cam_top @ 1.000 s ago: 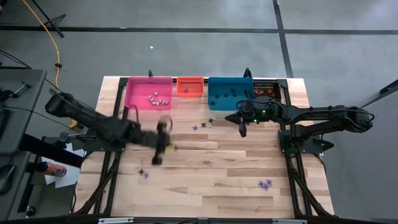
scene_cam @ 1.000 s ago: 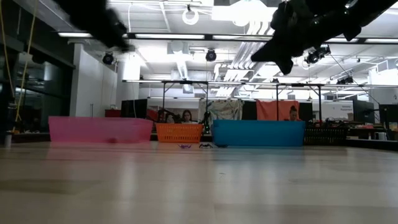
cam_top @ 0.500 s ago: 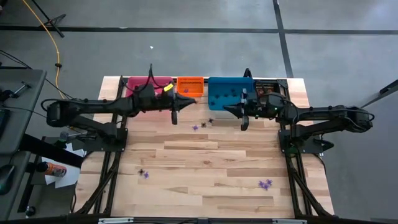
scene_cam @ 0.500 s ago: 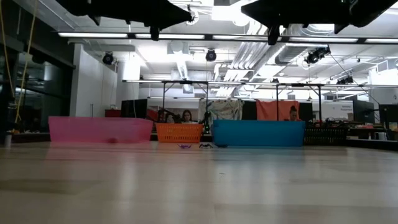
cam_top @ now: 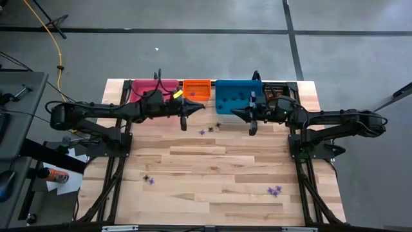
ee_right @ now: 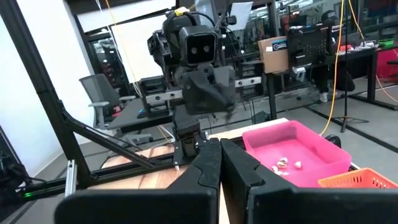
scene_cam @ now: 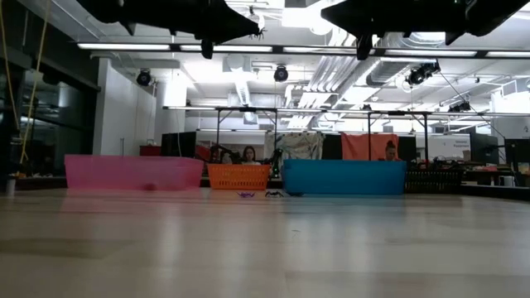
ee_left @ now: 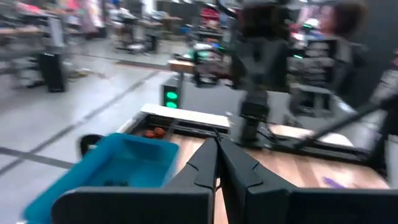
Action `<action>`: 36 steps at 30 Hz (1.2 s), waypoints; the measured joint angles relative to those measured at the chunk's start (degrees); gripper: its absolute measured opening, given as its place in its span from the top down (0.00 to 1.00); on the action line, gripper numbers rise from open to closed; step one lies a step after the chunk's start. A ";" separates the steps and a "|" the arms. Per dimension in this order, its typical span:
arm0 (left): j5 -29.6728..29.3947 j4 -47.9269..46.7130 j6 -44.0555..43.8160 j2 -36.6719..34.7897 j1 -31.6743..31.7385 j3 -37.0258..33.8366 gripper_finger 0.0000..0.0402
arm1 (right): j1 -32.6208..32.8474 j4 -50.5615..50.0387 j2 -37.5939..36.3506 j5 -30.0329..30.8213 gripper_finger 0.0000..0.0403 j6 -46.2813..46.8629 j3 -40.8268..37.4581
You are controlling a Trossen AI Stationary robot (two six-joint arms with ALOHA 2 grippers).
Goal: Sort Halloween decoration
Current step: Put the black spider toy into the blue bin
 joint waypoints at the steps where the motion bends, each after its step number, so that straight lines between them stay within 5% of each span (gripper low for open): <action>1: -2.04 0.56 0.00 0.17 0.02 0.00 1.00 | 0.00 0.14 0.00 0.01 1.00 0.04 0.00; 7: -5.06 -1.71 -2.19 10.24 3.63 9.48 1.00 | 0.00 2.71 0.00 0.62 1.00 0.31 0.00; 15: -4.60 -24.43 -1.37 32.96 7.69 33.35 1.00 | -0.01 5.85 0.00 2.36 1.00 0.43 -0.02; 20: -4.81 -32.43 -1.43 44.04 9.63 42.24 1.00 | -0.04 7.12 0.00 2.58 1.00 0.34 -0.02; 36: -4.77 -39.65 0.08 49.02 10.34 45.81 1.00 | -0.04 6.81 0.00 2.99 1.00 1.81 -0.02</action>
